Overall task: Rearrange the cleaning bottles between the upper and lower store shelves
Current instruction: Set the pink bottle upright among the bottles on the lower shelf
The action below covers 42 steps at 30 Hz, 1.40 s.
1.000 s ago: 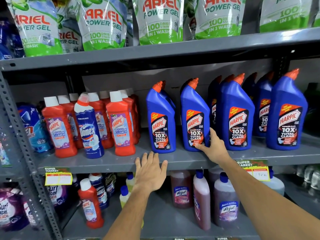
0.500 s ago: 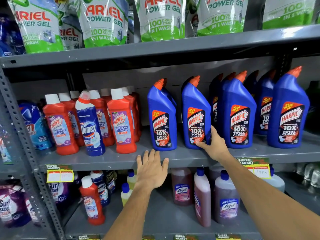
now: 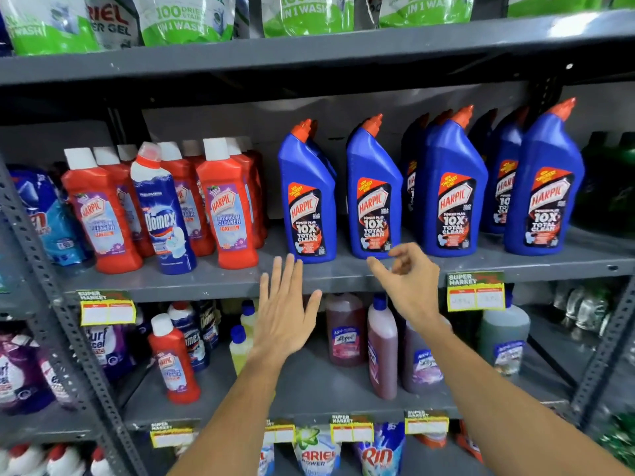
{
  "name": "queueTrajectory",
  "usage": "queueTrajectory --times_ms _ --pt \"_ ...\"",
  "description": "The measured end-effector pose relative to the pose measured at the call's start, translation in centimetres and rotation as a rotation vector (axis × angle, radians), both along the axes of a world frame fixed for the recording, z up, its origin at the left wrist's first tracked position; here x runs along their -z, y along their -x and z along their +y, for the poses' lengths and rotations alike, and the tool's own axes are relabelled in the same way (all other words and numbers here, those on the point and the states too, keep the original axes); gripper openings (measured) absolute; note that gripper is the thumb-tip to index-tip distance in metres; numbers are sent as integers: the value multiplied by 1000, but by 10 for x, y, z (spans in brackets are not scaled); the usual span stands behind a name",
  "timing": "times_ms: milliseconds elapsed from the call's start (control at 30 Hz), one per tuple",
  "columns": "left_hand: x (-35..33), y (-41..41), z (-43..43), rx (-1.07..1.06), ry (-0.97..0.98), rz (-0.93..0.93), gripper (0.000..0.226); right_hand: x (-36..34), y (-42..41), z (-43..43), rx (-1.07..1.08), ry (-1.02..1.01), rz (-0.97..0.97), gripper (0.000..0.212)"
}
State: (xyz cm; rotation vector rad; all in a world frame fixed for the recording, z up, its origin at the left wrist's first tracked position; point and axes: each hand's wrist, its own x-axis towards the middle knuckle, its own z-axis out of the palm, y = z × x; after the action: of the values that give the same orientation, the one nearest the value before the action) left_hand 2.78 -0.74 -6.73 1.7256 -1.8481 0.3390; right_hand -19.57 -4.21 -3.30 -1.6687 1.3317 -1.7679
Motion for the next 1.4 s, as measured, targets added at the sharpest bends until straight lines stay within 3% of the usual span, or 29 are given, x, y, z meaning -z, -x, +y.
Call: queueTrajectory --times_ms 133,267,433,567,867,1067,1400 --pt "45 2 25 19 77 -72 71 34 -12 21 11 -28 72 34" --pt "97 0 36 20 -75 -108 74 84 -16 19 9 -158 202 33" --pt "161 -4 27 48 -314 -128 75 144 -15 3 14 -327 253 98" --pt "207 -9 10 73 -447 -131 76 189 -16 -12 45 -442 138 116" --pt "287 -28 -22 45 -739 -34 72 259 -18 -38 144 -594 95 99" --pt "310 -35 -25 40 -733 -73 91 280 -20 -41 245 -584 71 77" --pt "313 -34 -25 18 -734 -21 74 285 -7 -34 -225 -736 31 68"
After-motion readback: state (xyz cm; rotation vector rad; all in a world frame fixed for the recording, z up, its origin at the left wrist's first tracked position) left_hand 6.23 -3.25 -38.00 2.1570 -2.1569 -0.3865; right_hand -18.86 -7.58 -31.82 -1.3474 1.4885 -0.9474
